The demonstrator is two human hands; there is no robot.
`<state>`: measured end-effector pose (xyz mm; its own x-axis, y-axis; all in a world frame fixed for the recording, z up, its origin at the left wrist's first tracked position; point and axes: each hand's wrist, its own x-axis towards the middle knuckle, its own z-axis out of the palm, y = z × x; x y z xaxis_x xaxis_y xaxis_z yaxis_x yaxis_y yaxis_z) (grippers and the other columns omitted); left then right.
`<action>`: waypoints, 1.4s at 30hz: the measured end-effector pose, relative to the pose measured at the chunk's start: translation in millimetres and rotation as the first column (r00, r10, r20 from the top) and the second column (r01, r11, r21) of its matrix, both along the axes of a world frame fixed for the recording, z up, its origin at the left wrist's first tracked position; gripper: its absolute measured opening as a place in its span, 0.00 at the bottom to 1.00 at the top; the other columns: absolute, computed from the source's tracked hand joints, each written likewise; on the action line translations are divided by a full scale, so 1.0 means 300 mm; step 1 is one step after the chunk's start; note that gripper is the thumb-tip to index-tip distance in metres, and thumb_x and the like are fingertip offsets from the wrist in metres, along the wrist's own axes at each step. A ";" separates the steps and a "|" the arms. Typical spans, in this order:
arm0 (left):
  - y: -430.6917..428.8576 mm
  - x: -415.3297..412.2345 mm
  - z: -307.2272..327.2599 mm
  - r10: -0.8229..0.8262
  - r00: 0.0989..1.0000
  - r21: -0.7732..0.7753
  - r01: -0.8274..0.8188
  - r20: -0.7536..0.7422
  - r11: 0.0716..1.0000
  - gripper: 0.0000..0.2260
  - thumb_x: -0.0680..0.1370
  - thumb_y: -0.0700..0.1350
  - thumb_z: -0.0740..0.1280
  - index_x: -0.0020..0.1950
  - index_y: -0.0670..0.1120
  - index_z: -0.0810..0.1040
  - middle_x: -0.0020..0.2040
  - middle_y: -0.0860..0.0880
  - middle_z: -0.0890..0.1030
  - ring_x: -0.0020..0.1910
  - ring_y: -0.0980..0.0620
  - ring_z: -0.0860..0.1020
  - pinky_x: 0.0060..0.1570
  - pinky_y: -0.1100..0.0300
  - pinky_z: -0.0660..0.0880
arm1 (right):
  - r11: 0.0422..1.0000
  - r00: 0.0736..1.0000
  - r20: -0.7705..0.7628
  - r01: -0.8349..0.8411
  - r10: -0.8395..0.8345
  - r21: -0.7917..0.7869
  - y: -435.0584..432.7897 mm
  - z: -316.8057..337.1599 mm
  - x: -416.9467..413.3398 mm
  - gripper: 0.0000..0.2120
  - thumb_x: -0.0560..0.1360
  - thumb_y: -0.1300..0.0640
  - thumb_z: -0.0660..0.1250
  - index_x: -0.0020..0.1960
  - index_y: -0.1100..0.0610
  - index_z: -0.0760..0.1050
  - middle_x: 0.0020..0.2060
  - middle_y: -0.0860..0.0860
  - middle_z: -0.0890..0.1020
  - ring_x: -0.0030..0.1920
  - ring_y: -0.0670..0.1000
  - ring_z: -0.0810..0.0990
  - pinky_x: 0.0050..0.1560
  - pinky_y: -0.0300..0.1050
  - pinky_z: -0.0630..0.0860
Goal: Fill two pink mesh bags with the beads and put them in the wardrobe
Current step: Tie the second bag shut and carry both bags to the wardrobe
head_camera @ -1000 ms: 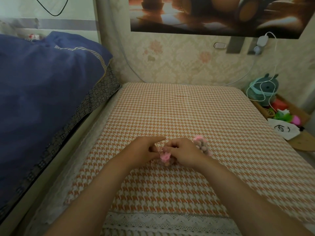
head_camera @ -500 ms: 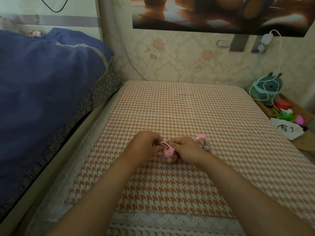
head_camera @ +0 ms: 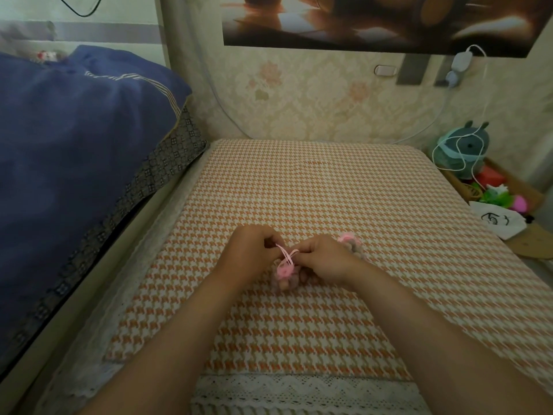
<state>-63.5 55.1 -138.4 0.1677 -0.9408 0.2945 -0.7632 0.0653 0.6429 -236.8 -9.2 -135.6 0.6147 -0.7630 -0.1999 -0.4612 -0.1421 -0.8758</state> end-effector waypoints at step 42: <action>0.017 -0.010 -0.013 0.073 0.997 0.316 -0.077 0.023 0.946 0.17 0.73 0.62 0.73 0.41 0.48 0.81 0.37 0.48 0.82 0.39 0.50 0.80 0.38 0.54 0.74 | 0.872 0.781 -0.553 -0.020 -0.292 -0.489 -0.017 -0.028 0.067 0.08 0.77 0.59 0.68 0.47 0.58 0.85 0.39 0.55 0.84 0.40 0.56 0.83 0.39 0.43 0.75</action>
